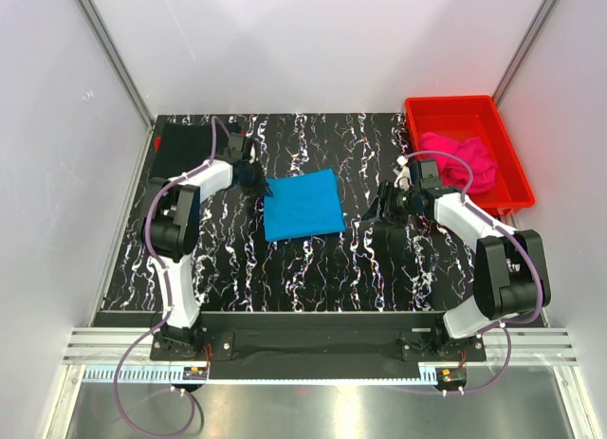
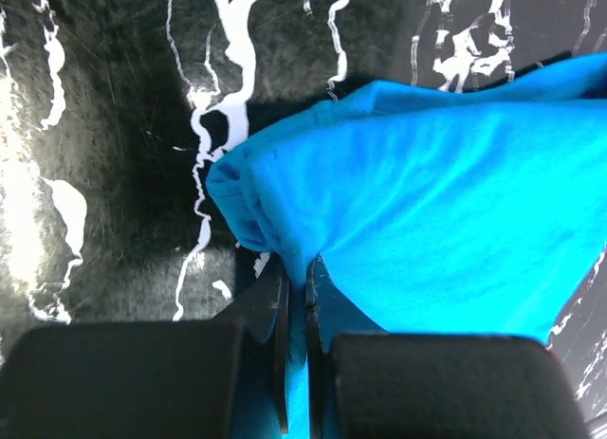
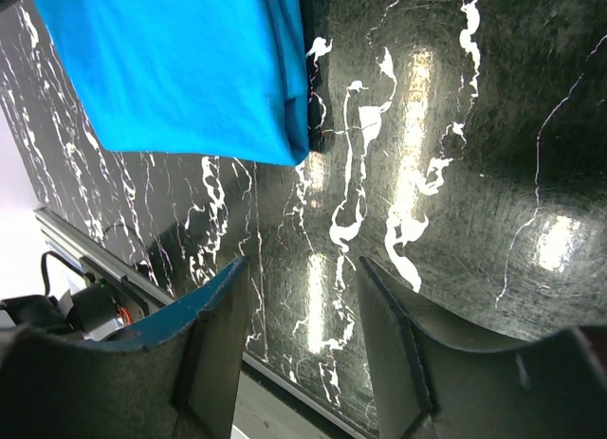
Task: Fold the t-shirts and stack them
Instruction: Neatly place the folded tshirt to the corner
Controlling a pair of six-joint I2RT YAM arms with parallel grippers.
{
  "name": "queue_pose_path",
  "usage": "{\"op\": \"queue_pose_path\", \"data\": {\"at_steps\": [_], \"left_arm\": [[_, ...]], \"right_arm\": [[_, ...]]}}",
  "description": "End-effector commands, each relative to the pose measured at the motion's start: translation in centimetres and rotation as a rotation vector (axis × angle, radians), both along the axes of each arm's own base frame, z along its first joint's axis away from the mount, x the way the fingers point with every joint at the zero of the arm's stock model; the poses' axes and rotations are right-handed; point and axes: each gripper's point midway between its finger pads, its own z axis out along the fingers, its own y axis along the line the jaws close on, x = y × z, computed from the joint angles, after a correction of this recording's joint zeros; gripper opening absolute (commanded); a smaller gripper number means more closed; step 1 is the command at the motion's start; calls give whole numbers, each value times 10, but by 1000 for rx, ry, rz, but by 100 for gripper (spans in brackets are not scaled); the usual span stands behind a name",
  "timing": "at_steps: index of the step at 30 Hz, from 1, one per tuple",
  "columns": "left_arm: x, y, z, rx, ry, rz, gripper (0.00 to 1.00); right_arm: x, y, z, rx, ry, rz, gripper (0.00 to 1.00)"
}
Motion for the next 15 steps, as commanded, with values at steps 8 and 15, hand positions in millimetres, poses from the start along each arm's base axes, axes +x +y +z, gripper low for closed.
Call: {"op": "queue_pose_path", "data": {"at_steps": [8, 15], "left_arm": [[26, 16, 79, 188, -132, -99, 0], [51, 52, 125, 402, -210, -121, 0]], "right_arm": [[12, 12, 19, 75, -63, -4, 56], [22, 17, 25, 108, -84, -10, 56]]}}
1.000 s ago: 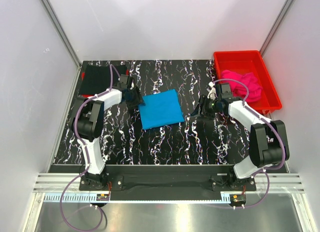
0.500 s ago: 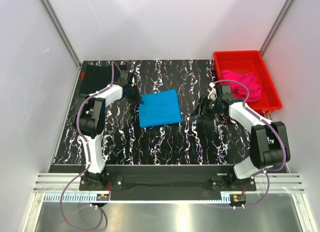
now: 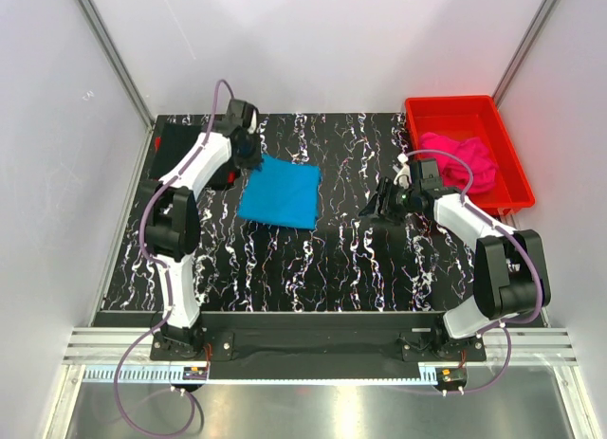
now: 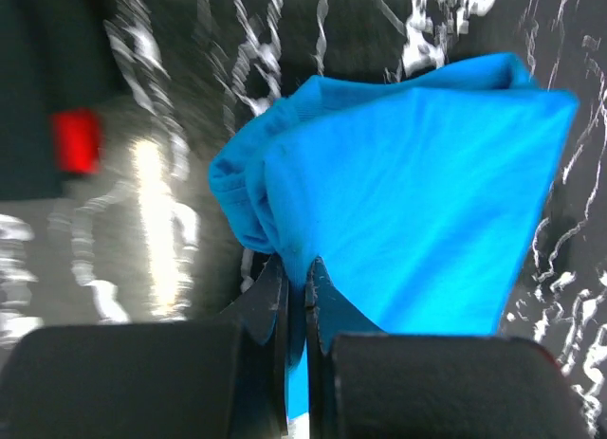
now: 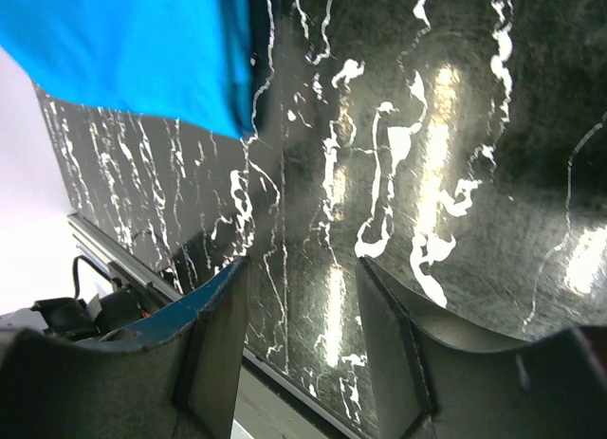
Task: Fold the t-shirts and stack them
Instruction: Neatly place the folded tshirt to the corner
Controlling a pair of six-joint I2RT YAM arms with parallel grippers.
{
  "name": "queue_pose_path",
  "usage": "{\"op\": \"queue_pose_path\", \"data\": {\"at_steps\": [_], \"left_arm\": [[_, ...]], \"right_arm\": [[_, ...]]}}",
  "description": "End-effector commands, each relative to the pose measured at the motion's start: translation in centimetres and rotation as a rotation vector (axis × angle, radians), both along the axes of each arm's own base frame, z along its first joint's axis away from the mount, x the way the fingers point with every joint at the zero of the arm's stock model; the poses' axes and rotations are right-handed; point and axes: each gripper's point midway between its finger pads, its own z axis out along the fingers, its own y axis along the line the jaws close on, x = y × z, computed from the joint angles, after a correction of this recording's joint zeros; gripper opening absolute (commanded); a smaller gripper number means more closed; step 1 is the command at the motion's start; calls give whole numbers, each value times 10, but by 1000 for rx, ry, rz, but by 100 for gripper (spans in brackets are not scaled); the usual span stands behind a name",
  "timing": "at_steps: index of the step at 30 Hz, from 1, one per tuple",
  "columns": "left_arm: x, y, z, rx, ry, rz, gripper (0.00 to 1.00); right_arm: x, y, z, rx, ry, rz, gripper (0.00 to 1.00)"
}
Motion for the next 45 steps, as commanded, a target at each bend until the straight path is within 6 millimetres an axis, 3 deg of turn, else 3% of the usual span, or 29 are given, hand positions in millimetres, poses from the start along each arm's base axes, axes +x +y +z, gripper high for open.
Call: {"op": "queue_pose_path", "data": {"at_steps": [1, 4, 12, 20, 21, 23, 27, 29, 30, 35, 36, 38, 39, 40, 42, 45], "left_arm": [[25, 31, 49, 169, -129, -11, 0], [40, 52, 70, 294, -209, -24, 0], [75, 99, 117, 371, -347, 81, 0], [97, 124, 153, 459, -473, 92, 0], [100, 139, 167, 471, -497, 110, 0], [106, 144, 175, 465, -516, 127, 0], [116, 186, 174, 432, -509, 204, 0], [123, 189, 164, 400, -506, 197, 0], [125, 206, 160, 394, -503, 220, 0], [149, 235, 104, 347, -445, 217, 2], [157, 245, 101, 347, -467, 229, 12], [168, 258, 75, 372, -457, 242, 23], [178, 268, 69, 380, -479, 260, 35], [183, 272, 67, 380, -488, 263, 54], [189, 278, 73, 362, -506, 275, 50], [176, 272, 88, 334, -512, 287, 58]], "right_arm": [[16, 10, 18, 51, -63, 12, 56], [20, 13, 19, 65, -65, 17, 56], [33, 15, 17, 58, -77, 36, 56], [42, 17, 4, 52, -64, 42, 56], [43, 17, 1, 49, -62, 43, 56], [43, 16, 0, 44, -58, 40, 56], [45, 15, -3, 31, -59, 39, 56], [47, 14, -6, 22, -58, 36, 56], [48, 13, -7, 21, -54, 32, 56], [51, 13, -20, 10, -27, 32, 56], [51, 13, -21, 10, -28, 32, 56], [51, 12, -26, 3, -15, 29, 56], [50, 12, -28, -1, -9, 31, 56], [52, 11, -29, -5, -10, 31, 56], [52, 11, -32, -15, 1, 30, 56], [57, 11, -30, -17, 0, 26, 56]]}}
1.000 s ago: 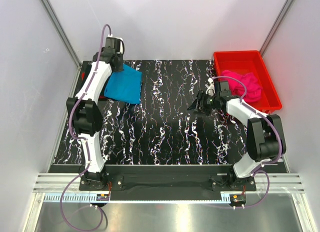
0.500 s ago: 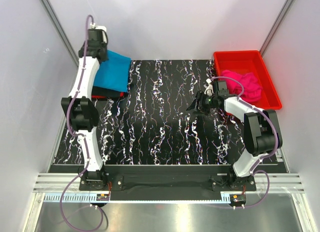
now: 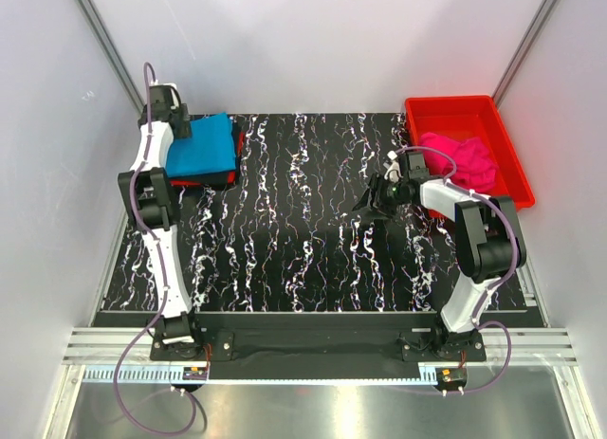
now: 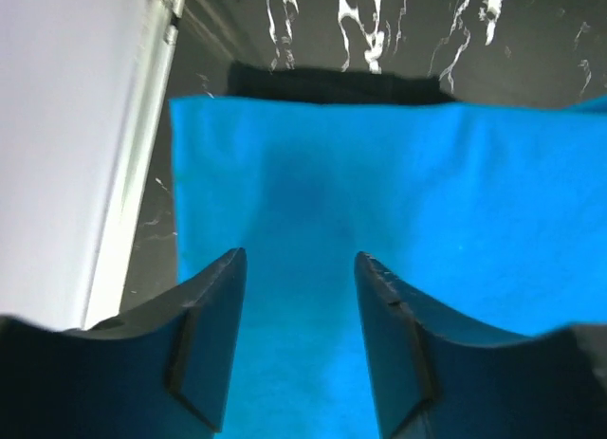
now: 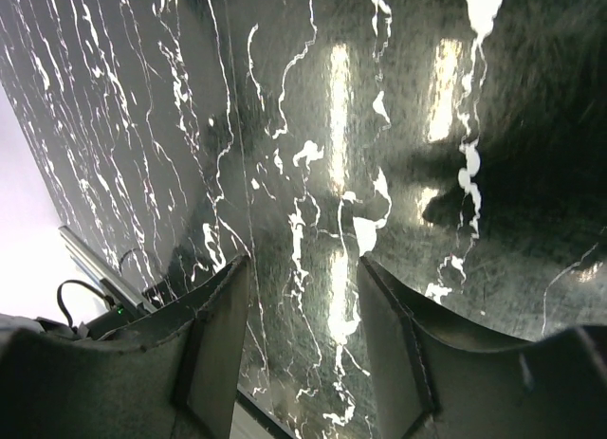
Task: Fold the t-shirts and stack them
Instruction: Neatly place the folded tshirt to the corner
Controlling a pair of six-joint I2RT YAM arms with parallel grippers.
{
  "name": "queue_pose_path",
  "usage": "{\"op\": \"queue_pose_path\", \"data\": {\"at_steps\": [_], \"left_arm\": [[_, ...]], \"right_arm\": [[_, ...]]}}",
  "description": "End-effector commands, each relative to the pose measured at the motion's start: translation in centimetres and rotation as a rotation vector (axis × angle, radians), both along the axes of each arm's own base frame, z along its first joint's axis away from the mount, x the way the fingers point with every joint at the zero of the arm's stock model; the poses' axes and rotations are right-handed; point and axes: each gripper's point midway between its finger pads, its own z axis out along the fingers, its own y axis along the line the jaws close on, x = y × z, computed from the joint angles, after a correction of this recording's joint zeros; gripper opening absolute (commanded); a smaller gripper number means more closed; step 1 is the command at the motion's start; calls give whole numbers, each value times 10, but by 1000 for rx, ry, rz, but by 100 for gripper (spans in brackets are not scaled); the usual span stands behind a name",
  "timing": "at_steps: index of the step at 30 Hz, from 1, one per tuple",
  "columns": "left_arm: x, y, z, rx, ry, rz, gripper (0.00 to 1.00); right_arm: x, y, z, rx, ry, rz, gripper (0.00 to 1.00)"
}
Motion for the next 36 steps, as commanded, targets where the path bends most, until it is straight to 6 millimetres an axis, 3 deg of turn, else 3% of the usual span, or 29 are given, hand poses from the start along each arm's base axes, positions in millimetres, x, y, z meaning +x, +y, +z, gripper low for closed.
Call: {"op": "queue_pose_path", "data": {"at_steps": [1, 6, 8, 12, 13, 14, 15, 16, 17, 19, 20, 21, 22, 23, 24, 25, 26, 28, 30, 31, 32, 34, 36], "left_arm": [[12, -14, 98, -31, -244, -21, 65], [-17, -47, 135, -28, -282, -58, 70], [-29, -62, 128, -48, -225, -72, 70], [-56, -100, 146, -142, -223, -147, 70], [-71, -121, 153, -232, -241, -197, 72], [-74, -132, 138, -290, -214, -214, 72], [-88, -146, 161, -338, -258, -252, 77], [-98, -162, 167, -385, -267, -301, 86], [-118, -190, 174, -441, -282, -381, 99], [-138, -211, 180, -409, -293, -433, 99], [-157, -233, 196, -405, -320, -495, 99], [-172, -242, 185, -410, -292, -522, 99], [-186, -252, 187, -423, -293, -556, 99], [-206, -267, 208, -428, -339, -609, 99], [-218, -275, 213, -441, -347, -636, 99], [-234, -286, 205, -476, -325, -673, 99], [-255, -299, 223, -492, -364, -729, 99], [-279, -311, 216, -514, -344, -769, 99], [-308, -320, 222, -528, -358, -815, 99], [-319, -322, 206, -572, -318, -806, 99], [-332, -323, 224, -596, -399, -833, 99], [-347, -329, 236, -667, -485, -871, 99], [-364, -326, 228, -691, -517, -879, 99]], "right_arm": [[19, 1, 13, -16, -69, 4, 56], [18, 5, 23, 6, -76, 13, 56], [17, 4, 27, 8, -70, 15, 57], [14, 5, 54, 17, -110, 15, 61], [12, 4, 60, 16, -107, 11, 69], [11, 3, 66, 14, -114, 9, 74], [11, 3, 82, 17, -150, 4, 80], [10, 2, 91, 21, -166, 2, 87], [7, 1, 99, 22, -174, -4, 97], [5, -3, 126, 12, -242, -21, 100], [2, -5, 134, 7, -255, -29, 100], [0, -10, 148, -6, -298, -47, 100], [-2, -12, 155, -13, -314, -53, 100], [-6, -15, 159, -23, -319, -63, 100], [-9, -19, 169, -35, -344, -84, 100], [-11, -21, 174, -38, -353, -92, 100], [-14, -23, 178, -42, -358, -101, 100], [-21, -27, 185, -45, -379, -121, 100], [-31, -30, 196, -43, -404, -132, 100], [-35, -31, 199, -35, -409, -145, 100], [-41, -36, 206, -39, -447, -171, 100], [-50, -37, 211, -21, -479, -186, 100], [-59, -41, 219, 6, -569, -214, 100]]}}
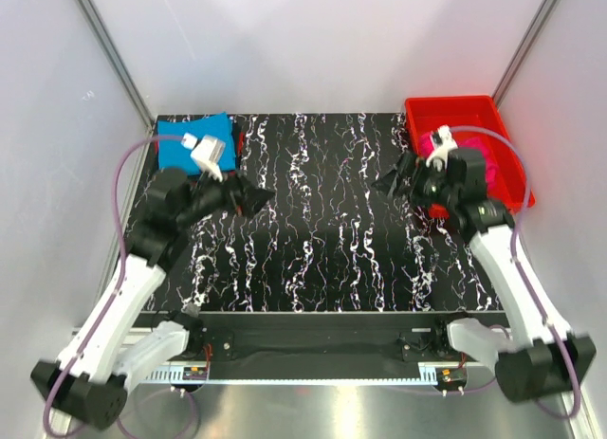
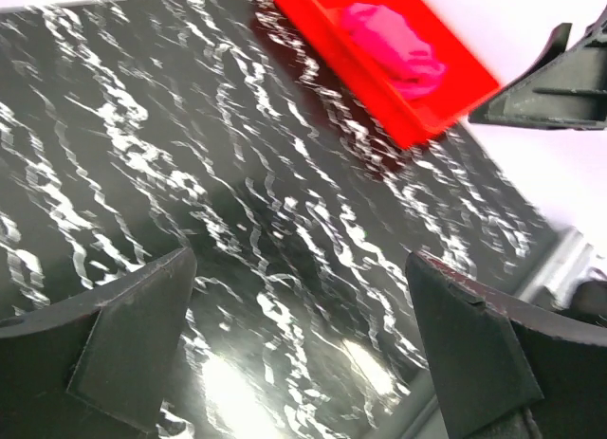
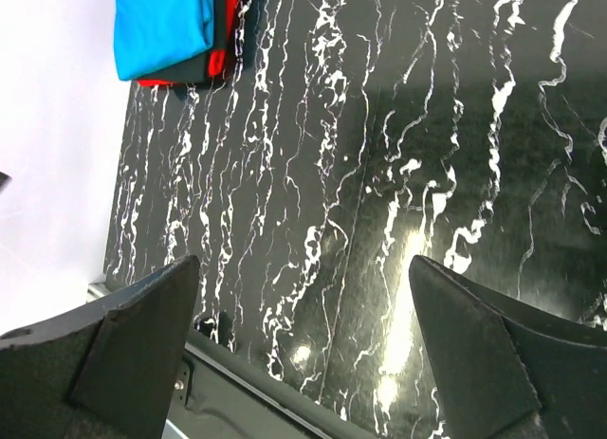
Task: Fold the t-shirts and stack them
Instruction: Neatly place the folded tshirt to the corner
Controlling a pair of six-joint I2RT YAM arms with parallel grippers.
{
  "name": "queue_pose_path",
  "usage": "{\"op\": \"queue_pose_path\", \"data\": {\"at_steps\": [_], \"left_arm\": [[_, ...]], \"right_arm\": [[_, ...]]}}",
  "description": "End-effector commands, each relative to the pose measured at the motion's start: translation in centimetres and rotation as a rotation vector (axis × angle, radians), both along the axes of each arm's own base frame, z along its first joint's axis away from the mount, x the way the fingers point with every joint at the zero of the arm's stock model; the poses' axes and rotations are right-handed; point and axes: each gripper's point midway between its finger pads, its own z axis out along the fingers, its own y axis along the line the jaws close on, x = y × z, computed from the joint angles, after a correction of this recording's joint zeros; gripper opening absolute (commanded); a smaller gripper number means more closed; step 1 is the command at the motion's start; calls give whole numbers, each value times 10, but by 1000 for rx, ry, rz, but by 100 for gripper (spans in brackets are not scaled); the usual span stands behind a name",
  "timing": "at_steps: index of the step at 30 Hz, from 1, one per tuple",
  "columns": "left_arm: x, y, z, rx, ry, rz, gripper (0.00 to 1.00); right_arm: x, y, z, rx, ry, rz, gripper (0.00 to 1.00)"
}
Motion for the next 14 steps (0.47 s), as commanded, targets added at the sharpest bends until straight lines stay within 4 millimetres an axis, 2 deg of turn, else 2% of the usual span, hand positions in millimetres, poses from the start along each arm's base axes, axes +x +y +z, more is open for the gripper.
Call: {"op": "queue_pose_path", "data": {"at_steps": [1, 4, 7, 14], "left_arm": [[-19, -8, 17, -132, -84, -50, 99], [-23, -2, 6, -91, -78, -36, 99], [-21, 2, 6, -55, -72, -17, 99], [-29, -7, 7, -115, -63, -65, 99]], "right_arm": [[-12, -10, 19, 29, -131, -70, 100], [-23, -10, 28, 49, -173, -69, 100], [-28, -10, 36, 57, -189, -62, 100], [-31, -21, 40, 18, -211, -109, 100]]}}
